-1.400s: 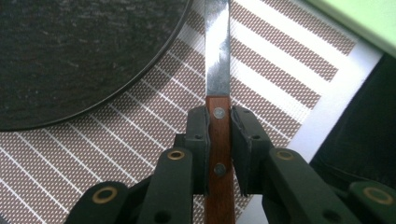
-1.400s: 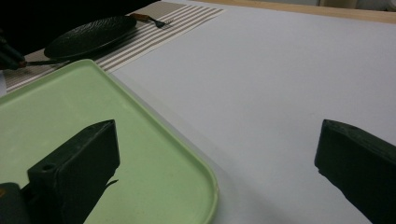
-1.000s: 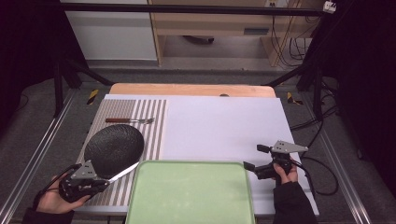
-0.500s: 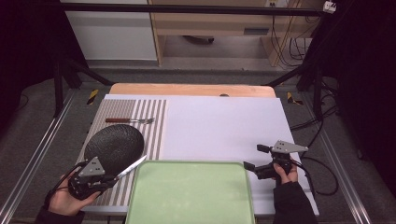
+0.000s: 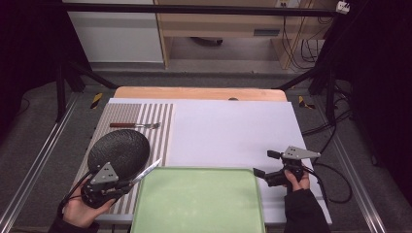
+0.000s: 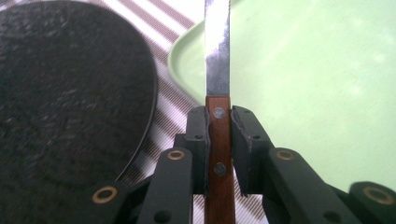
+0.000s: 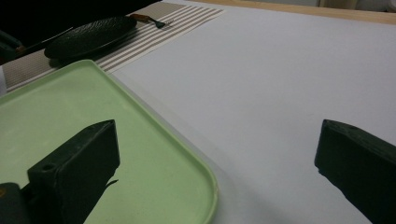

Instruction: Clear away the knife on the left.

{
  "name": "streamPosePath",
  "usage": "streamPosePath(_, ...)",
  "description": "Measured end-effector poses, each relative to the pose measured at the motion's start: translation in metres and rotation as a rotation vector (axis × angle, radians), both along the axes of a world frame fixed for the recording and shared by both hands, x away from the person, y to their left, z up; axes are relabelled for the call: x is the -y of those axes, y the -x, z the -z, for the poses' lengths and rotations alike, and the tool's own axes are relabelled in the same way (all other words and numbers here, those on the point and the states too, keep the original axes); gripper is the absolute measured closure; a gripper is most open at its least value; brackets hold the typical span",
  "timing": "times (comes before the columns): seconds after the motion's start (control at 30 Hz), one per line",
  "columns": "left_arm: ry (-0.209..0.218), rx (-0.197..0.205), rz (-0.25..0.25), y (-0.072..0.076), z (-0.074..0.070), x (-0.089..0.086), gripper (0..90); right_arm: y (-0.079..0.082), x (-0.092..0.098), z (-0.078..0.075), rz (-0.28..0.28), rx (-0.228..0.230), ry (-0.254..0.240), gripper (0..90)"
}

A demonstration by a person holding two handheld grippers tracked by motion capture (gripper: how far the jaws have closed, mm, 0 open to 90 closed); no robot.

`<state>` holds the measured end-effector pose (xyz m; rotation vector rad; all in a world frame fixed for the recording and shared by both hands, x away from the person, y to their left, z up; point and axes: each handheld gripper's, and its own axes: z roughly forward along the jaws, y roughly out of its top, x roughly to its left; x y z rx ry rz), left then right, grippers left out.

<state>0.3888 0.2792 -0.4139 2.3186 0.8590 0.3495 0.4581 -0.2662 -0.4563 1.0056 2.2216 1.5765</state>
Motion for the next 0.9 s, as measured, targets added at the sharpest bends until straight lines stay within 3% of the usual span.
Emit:
streamPosePath(0.23,0.010,0.009,-0.017,0.004,-0.002,0.015,77.1,0.000,0.000,0.000,0.000,0.000,0.000,0.3)
streamPosePath(0.37,0.024,-0.001,-0.009,0.007,-0.003,0.025,77.1,0.000,0.000,0.000,0.000,0.000,0.001,0.3)
streamPosePath(0.57,0.038,-0.012,-0.039,0.012,-0.002,0.037,77.1,0.000,0.000,0.000,0.000,0.000,0.001,0.3)
streamPosePath(0.9,0.038,-0.034,-0.024,0.017,0.000,0.051,77.1,0.000,0.000,0.000,-0.001,0.000,0.001,0.3)
